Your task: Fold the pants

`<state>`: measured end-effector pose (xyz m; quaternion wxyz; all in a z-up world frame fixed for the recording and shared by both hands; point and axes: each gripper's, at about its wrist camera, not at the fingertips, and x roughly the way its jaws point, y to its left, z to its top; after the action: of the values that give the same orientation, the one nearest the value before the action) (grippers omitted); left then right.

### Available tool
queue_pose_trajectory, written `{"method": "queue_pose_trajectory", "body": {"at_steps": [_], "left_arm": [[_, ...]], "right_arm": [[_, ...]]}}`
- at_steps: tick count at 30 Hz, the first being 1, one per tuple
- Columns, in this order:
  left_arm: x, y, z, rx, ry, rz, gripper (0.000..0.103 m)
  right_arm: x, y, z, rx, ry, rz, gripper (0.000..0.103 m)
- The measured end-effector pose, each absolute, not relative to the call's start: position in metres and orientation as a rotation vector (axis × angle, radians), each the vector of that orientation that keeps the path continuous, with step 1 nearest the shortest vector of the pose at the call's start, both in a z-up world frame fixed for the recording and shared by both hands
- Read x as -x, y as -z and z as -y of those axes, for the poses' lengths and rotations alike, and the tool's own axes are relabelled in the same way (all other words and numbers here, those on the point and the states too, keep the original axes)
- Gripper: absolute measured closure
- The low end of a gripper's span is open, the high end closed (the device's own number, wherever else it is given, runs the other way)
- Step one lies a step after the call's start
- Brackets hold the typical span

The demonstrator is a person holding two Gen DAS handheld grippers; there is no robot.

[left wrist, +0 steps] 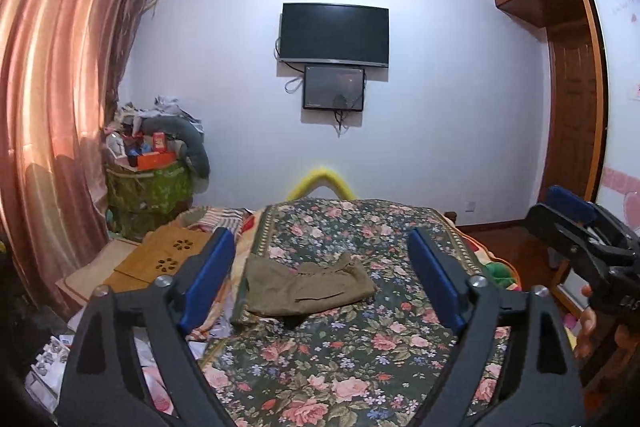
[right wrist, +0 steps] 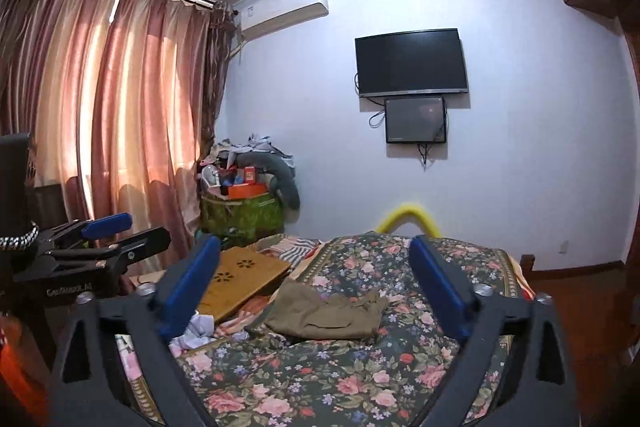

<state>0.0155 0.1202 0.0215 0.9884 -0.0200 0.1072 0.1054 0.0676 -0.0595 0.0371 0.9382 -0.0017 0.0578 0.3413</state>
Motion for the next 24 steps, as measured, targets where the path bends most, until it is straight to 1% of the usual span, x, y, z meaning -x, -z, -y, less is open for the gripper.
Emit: {"method": "queue_pose_trajectory", "body": {"at_steps": [1, 2, 4, 24], "left_arm": [[-0.0138, -0.022, -0.118, 0.027, -0.226, -0.209, 0.008], [-0.0125, -0.0217, -0.1161, 0.022, -0.232, -0.206, 0.003], [-0.0092, -0.0218, -0.1159, 0.03, -0.227, -0.202, 0.001], [-0.0076, -0.0198, -0.1114, 0.041, -0.206, -0.212, 0.0]], "right_arm": [[-0.066, -0.0367, 0.06, 0.003, -0.693, -0.12, 0.001], [-0.0655, -0.0368, 0.0602, 0.004, -0.685, -0.119, 0.001], [-0.0662, -0.0367, 0.0597, 0.008, -0.679, -0.123, 0.001], [-0.0573, -0.0273, 0.0675, 0.007, -0.675, -0.152, 0.001]]}}
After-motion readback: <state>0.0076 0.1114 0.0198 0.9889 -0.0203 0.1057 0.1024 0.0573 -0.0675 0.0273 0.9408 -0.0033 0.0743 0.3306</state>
